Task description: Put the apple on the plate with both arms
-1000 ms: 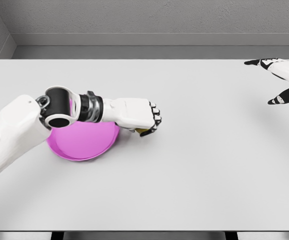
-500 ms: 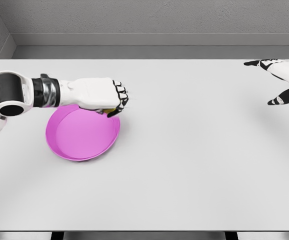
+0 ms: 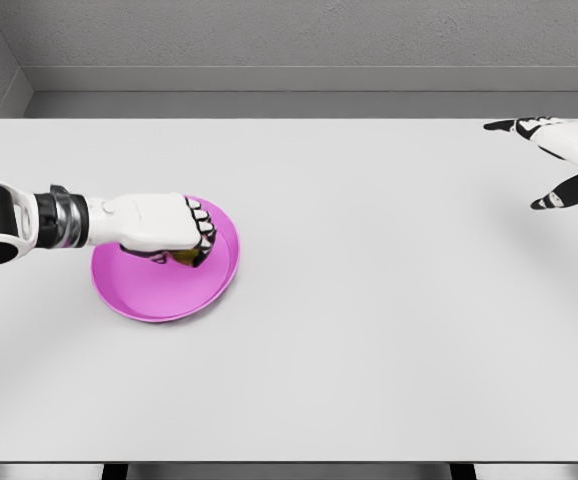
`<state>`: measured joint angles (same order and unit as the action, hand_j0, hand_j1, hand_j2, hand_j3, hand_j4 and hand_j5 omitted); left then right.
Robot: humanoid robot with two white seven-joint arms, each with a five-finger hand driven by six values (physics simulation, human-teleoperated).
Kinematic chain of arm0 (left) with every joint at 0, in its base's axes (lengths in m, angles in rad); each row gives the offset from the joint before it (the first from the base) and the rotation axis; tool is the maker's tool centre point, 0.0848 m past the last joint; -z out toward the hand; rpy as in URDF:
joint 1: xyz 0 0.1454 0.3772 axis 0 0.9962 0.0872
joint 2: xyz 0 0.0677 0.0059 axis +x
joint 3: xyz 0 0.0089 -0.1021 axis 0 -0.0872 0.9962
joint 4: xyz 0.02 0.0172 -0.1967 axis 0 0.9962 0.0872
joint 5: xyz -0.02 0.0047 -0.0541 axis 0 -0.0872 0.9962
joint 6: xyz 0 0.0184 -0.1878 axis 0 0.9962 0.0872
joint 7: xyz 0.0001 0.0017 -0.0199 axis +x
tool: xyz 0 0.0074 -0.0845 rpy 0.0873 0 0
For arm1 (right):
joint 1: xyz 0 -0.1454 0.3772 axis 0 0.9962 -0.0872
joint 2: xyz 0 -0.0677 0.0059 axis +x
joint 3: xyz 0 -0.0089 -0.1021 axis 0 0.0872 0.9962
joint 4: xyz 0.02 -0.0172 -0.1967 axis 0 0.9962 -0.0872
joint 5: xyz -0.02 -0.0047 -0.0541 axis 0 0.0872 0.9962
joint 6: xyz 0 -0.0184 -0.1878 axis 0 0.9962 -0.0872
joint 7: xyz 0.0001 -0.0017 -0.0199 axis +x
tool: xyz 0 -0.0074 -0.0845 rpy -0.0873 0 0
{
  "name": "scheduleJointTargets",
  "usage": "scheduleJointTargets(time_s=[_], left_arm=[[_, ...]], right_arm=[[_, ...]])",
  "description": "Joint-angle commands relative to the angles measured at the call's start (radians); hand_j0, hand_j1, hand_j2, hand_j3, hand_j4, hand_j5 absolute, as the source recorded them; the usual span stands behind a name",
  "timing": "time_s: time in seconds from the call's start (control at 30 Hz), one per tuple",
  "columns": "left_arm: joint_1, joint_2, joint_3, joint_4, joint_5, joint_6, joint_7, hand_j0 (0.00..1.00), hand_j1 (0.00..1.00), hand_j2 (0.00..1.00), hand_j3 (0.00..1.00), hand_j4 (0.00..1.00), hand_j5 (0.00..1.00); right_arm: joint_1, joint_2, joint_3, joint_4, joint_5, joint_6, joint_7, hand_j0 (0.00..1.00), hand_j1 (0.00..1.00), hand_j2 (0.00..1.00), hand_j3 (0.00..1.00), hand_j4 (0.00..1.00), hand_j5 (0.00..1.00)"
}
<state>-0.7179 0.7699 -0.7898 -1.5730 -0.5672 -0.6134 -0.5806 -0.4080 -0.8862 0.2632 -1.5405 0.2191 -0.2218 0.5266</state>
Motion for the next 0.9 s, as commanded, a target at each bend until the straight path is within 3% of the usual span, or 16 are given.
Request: scheduleJointTargets(time_s=[0.0,0.17,0.23,0.33,0.5,0.87], left_arm=[[0.0,0.003,0.001,0.005,0.006,0.003,0.001,1.0,1.0,1.0,1.0,1.0,1.0],[-0.005,0.009,0.009,0.01,0.015,0.003,0.002,1.0,1.0,1.0,1.0,1.0,1.0],[-0.003,0.063,0.017,0.01,0.119,0.003,0.002,1.0,1.0,1.0,1.0,1.0,1.0],[-0.003,0.092,0.023,0.082,0.274,0.003,0.002,1.0,1.0,1.0,1.0,1.0,1.0],[-0.003,0.121,0.072,0.163,0.395,0.003,0.002,1.0,1.0,1.0,1.0,1.0,1.0],[0.02,0.169,0.103,0.212,0.415,0.003,0.002,1.0,1.0,1.0,1.0,1.0,1.0]], right_arm=[[0.0,0.009,0.001,0.0,-0.003,0.001,0.0,1.0,1.0,1.0,1.0,1.0,1.0],[-0.003,0.009,-0.001,0.003,-0.003,0.001,0.0,1.0,1.0,1.0,1.0,1.0,1.0],[-0.003,0.009,-0.001,0.003,-0.003,0.001,0.0,1.0,1.0,1.0,1.0,1.0,1.0],[-0.005,0.009,0.03,-0.009,-0.003,0.001,0.0,1.0,1.0,1.0,1.0,1.0,1.0],[-0.006,0.009,0.048,-0.055,-0.003,0.001,0.0,1.0,1.0,1.0,1.0,1.0,1.0],[-0.006,0.01,0.05,-0.053,-0.003,0.001,0.0,1.0,1.0,1.0,1.0,1.0,1.0]])
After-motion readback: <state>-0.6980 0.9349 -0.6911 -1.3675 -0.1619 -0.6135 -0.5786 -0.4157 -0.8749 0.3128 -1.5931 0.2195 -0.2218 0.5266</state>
